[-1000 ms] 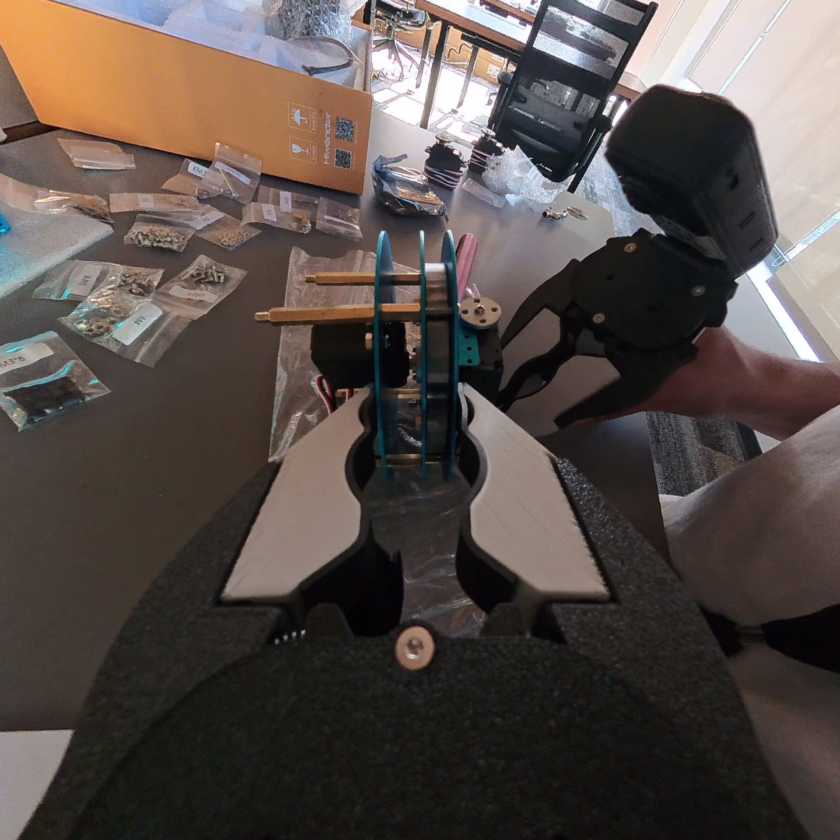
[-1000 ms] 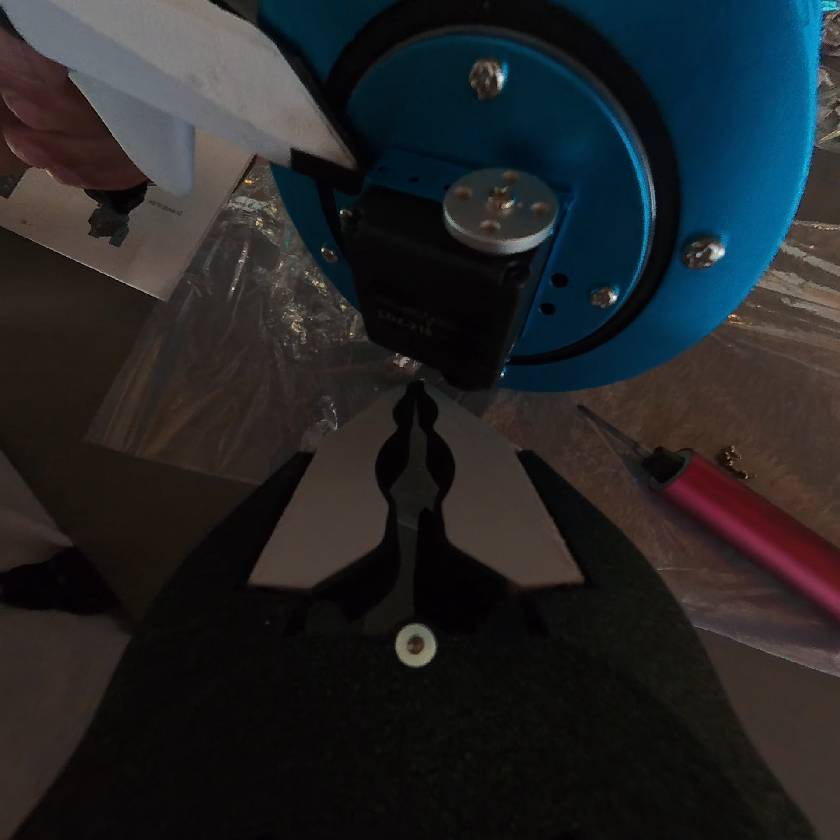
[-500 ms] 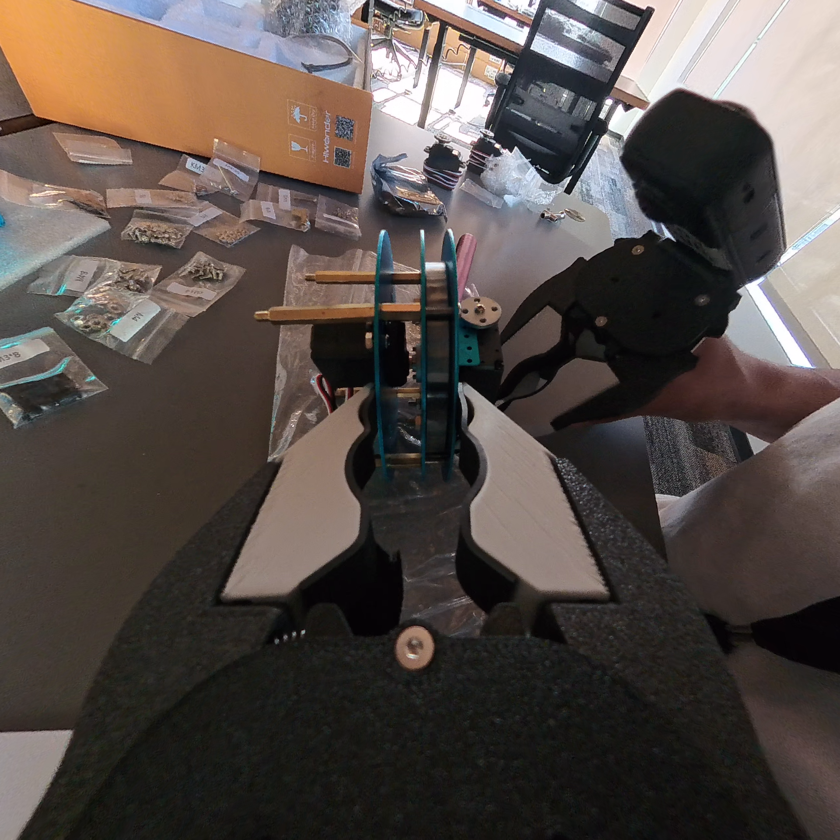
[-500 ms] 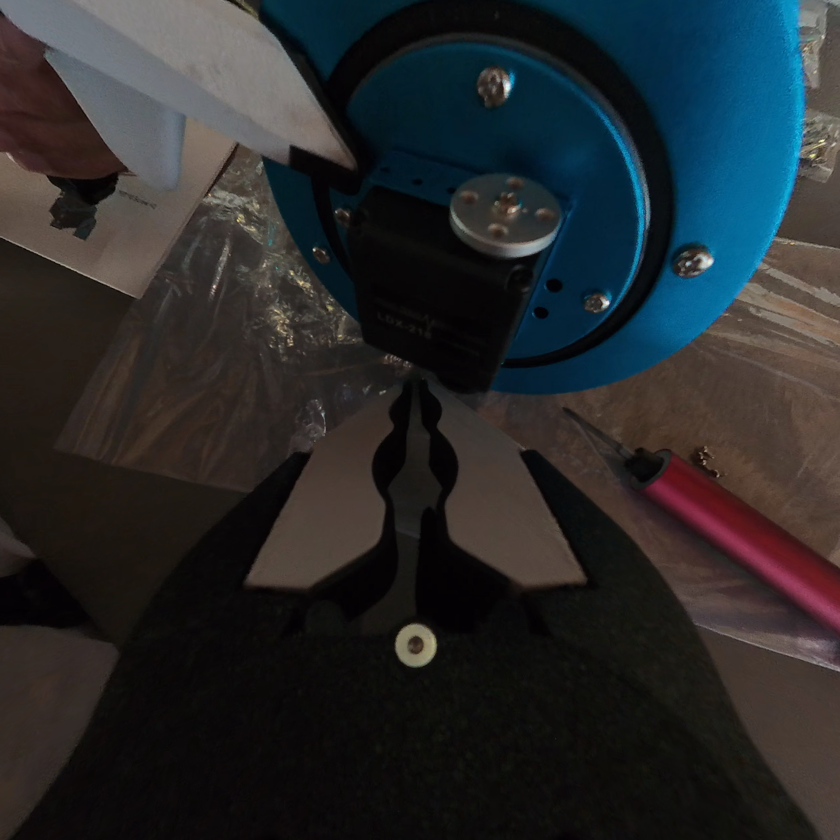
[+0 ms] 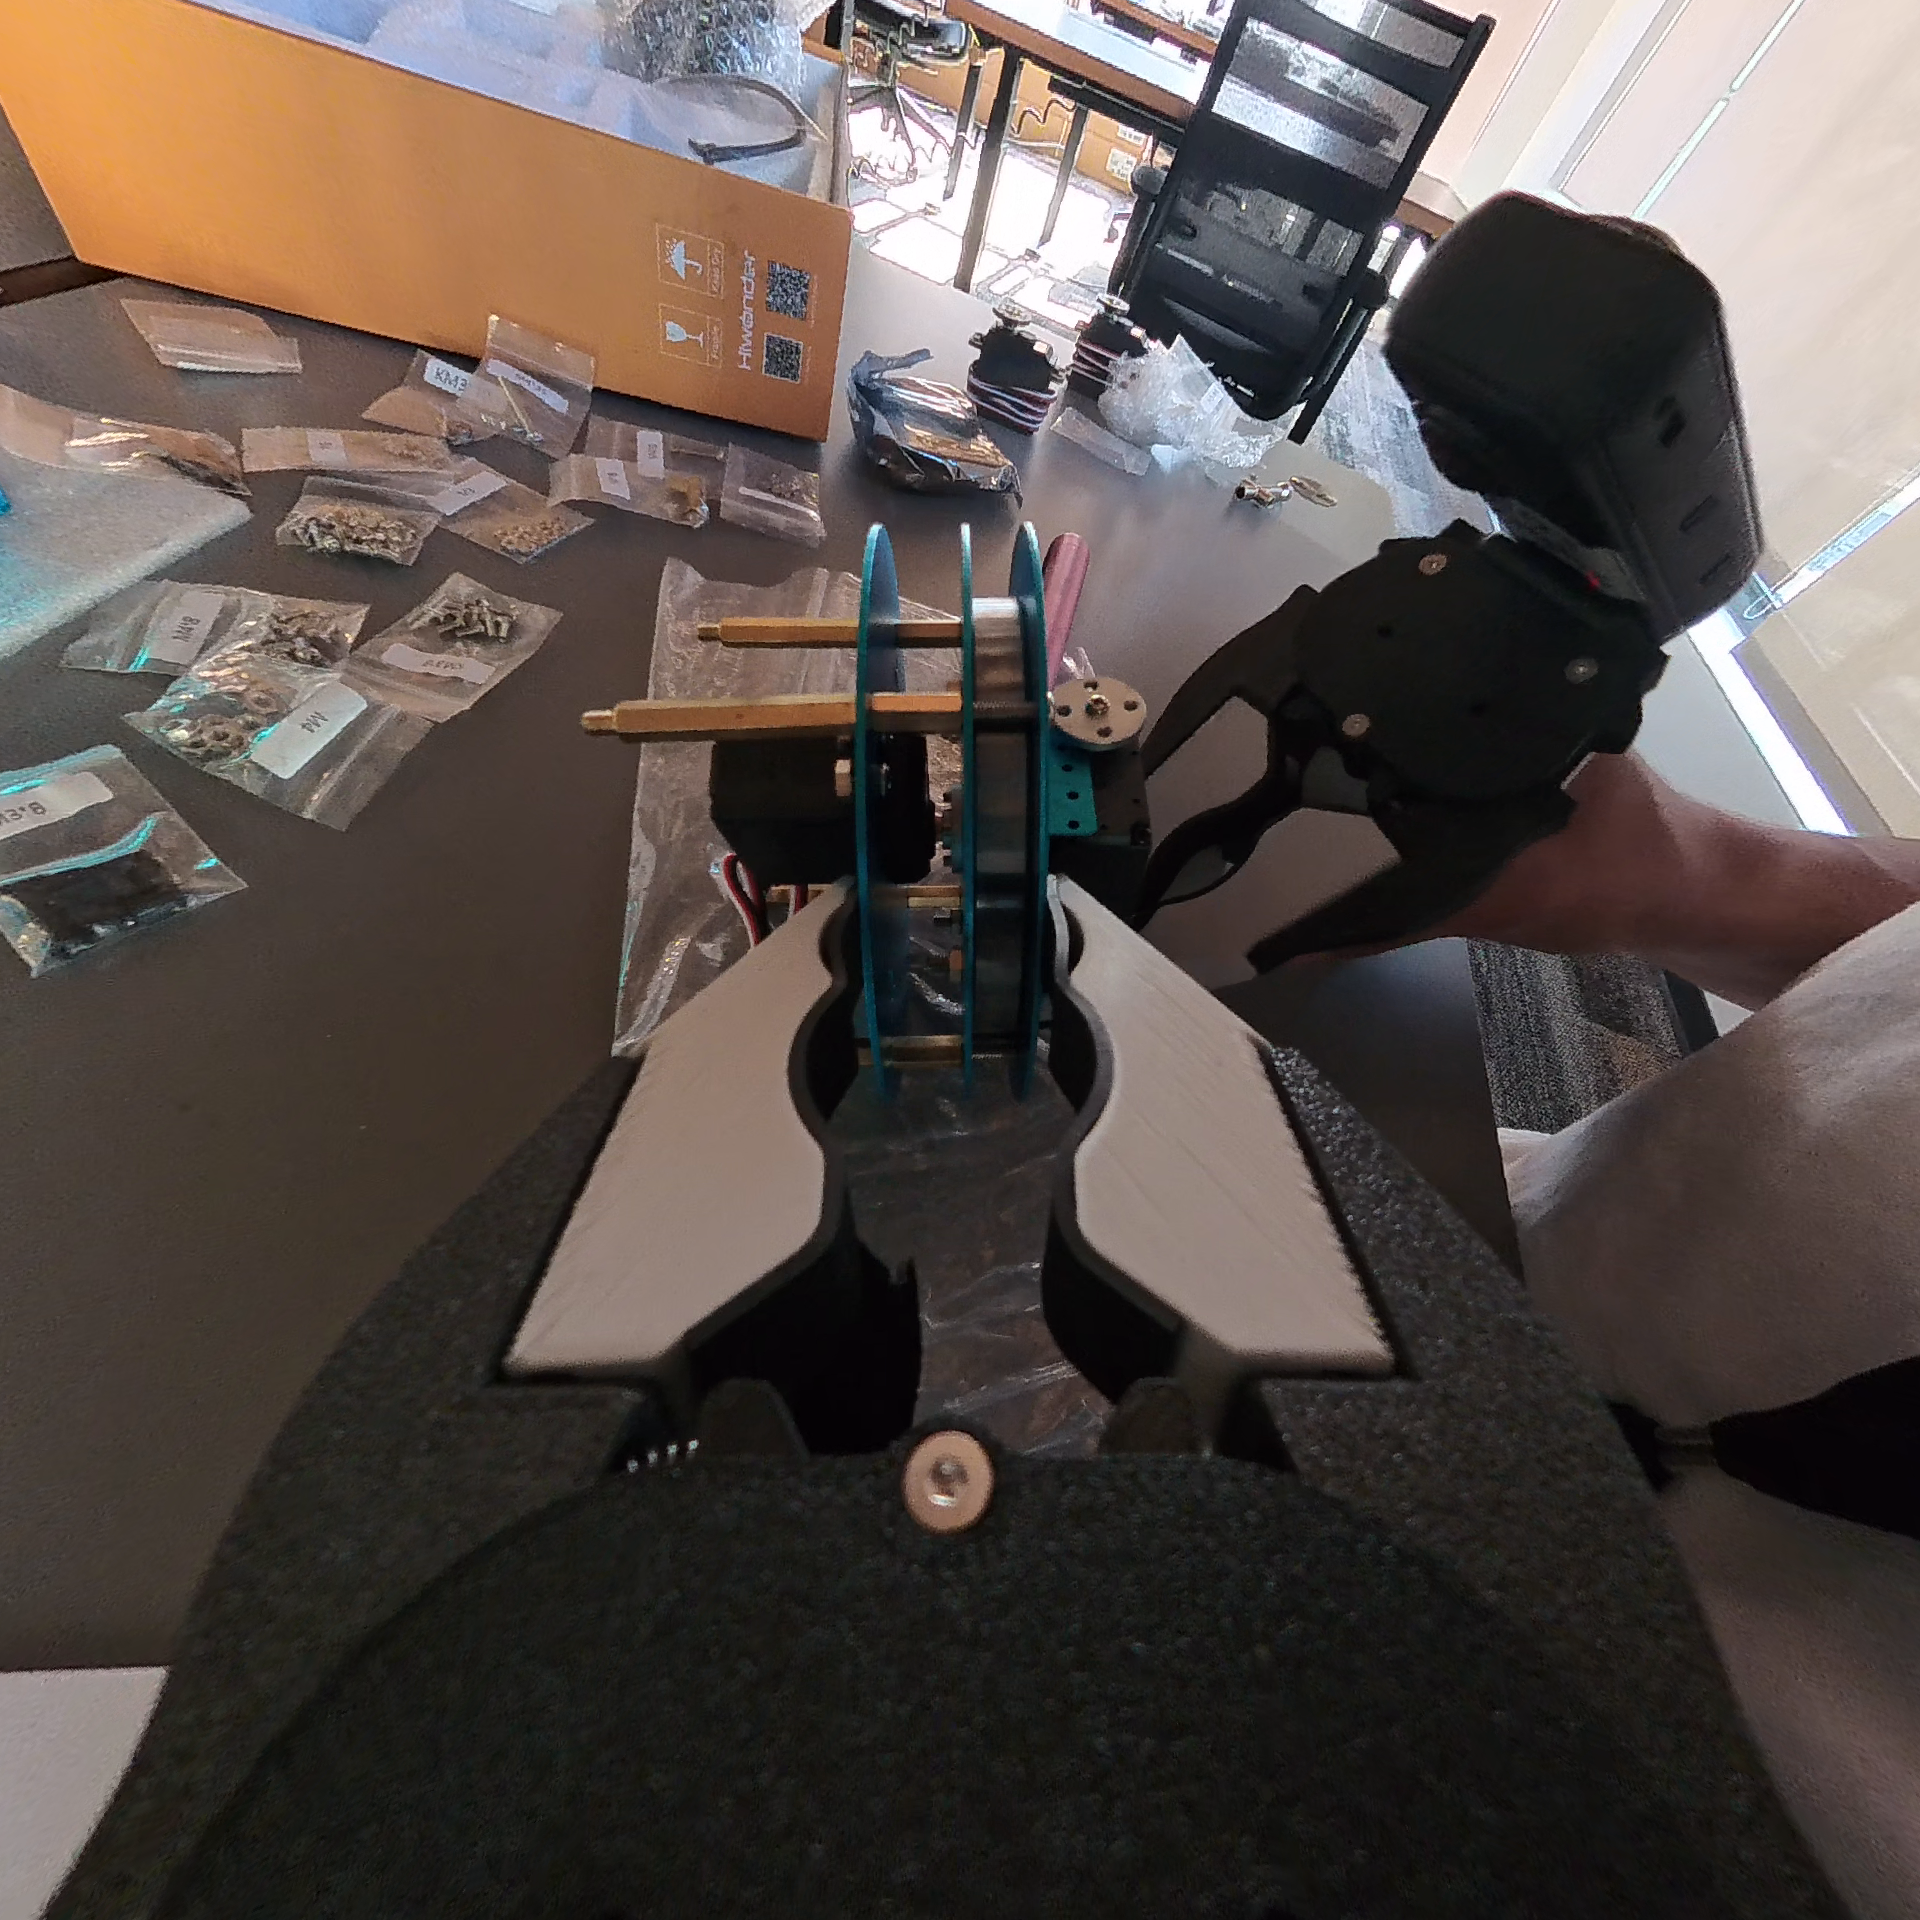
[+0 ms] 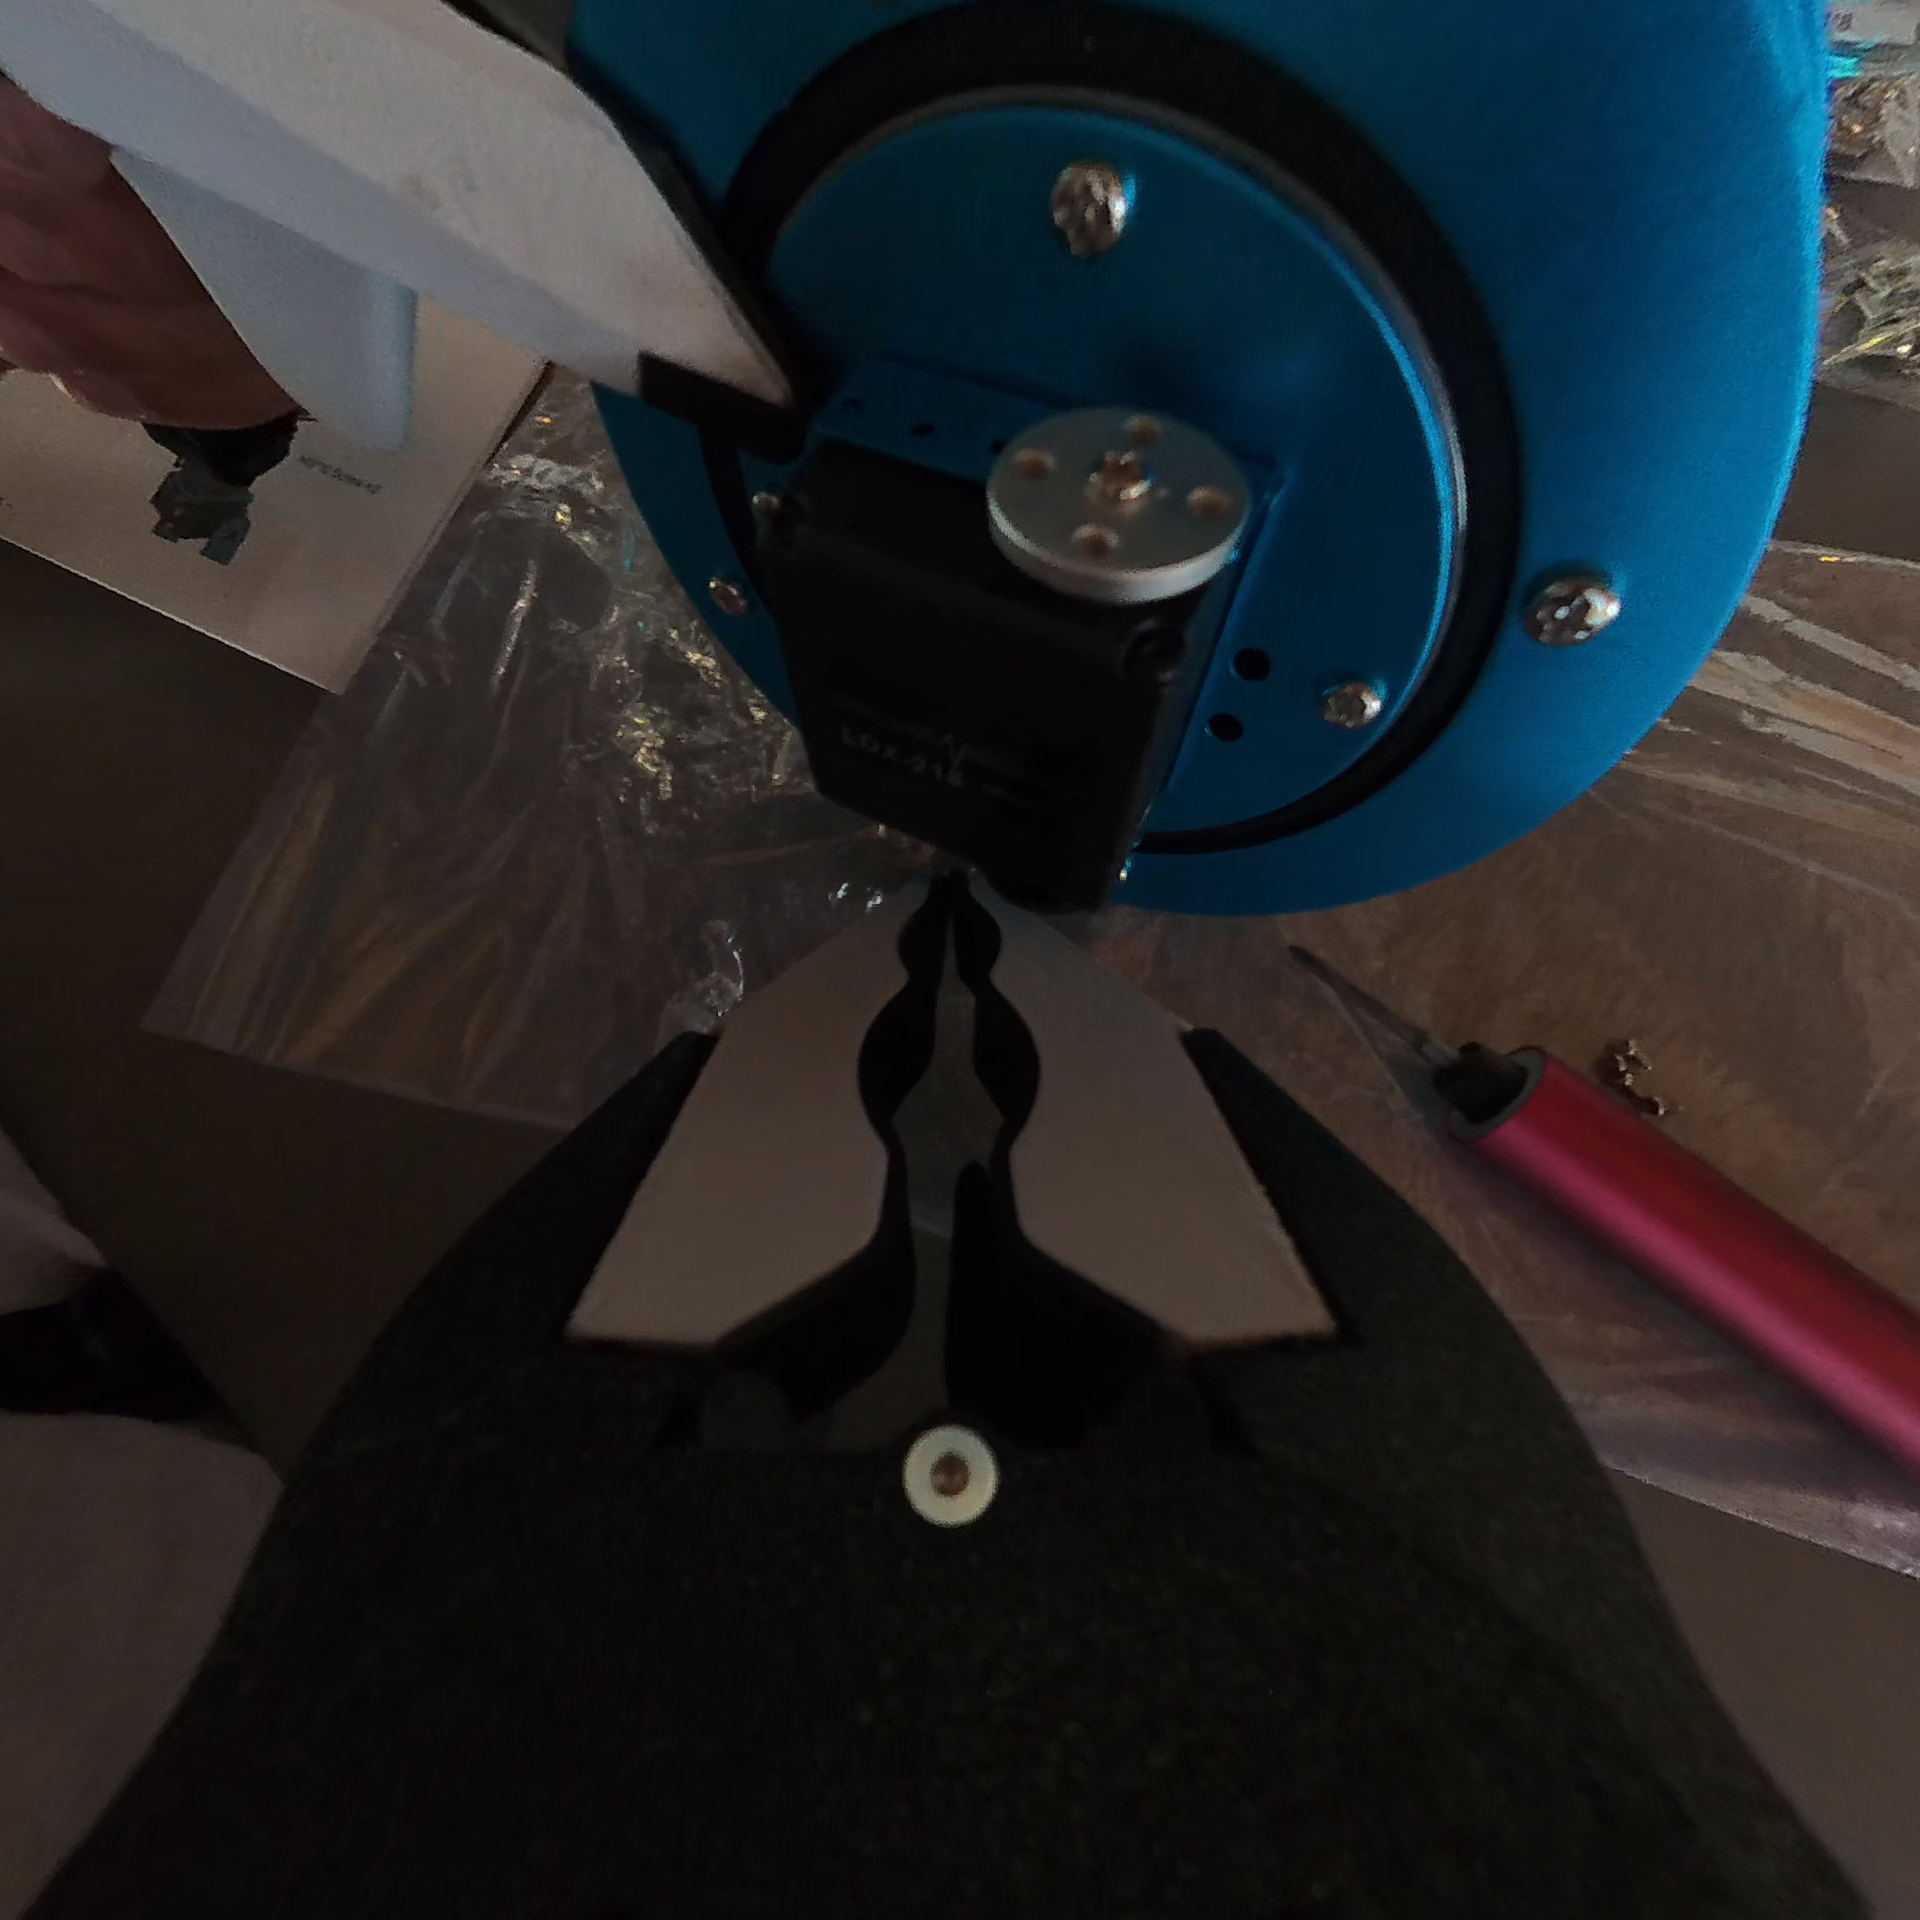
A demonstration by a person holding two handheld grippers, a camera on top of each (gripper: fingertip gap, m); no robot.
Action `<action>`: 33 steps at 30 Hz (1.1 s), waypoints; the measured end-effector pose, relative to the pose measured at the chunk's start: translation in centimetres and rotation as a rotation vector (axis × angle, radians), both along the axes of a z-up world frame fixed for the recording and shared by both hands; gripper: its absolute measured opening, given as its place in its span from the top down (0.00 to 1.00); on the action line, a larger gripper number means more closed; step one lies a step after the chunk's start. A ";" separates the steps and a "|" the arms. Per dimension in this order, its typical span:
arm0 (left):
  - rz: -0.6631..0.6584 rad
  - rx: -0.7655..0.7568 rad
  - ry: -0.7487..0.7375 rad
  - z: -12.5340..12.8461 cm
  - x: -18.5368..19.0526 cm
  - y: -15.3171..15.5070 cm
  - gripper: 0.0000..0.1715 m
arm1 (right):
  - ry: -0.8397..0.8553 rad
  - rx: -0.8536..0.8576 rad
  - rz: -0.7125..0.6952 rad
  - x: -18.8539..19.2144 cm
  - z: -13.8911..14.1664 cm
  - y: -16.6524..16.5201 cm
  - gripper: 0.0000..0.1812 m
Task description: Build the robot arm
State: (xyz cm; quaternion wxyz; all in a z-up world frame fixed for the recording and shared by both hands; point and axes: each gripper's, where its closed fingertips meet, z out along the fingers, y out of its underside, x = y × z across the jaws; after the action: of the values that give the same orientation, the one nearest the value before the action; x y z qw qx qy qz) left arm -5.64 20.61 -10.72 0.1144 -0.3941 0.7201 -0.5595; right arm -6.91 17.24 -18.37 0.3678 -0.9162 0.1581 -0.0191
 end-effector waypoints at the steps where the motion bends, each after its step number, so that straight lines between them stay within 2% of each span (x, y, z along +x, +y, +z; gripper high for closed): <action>1: 0.000 -0.001 0.000 0.0 0.0 0.0 0.82 | 0.001 0.000 0.002 0.0 0.0 0.0 1.00; 7: 0.001 0.001 0.000 0.0 0.0 0.0 0.82 | 0.024 0.016 0.007 -0.4 0.3 -0.2 1.00; 14: 0.000 0.001 -0.001 0.0 0.0 0.0 0.81 | 0.294 0.228 -0.025 -1.5 3.0 -0.4 1.00; 15: 0.000 0.001 -0.001 0.0 0.0 0.0 0.81 | 0.276 0.226 -0.022 -1.4 3.0 -0.6 1.00; 18: 0.001 -0.002 -0.002 0.0 0.0 0.0 0.81 | 0.068 0.128 -0.010 -0.4 1.8 -1.0 1.00; 20: 0.002 -0.002 -0.004 0.0 0.0 0.0 0.81 | -0.005 0.062 -0.003 -0.2 1.1 -0.8 0.95; 33: 0.001 -0.001 0.001 0.0 0.0 0.0 0.82 | -0.073 0.000 -0.015 -0.2 0.4 -0.1 0.98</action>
State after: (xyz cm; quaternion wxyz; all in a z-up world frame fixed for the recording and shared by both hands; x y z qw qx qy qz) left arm -5.60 20.64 -10.75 0.1142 -0.3947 0.7196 -0.5597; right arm -7.08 17.13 -18.01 0.3733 -0.9136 0.1513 -0.0555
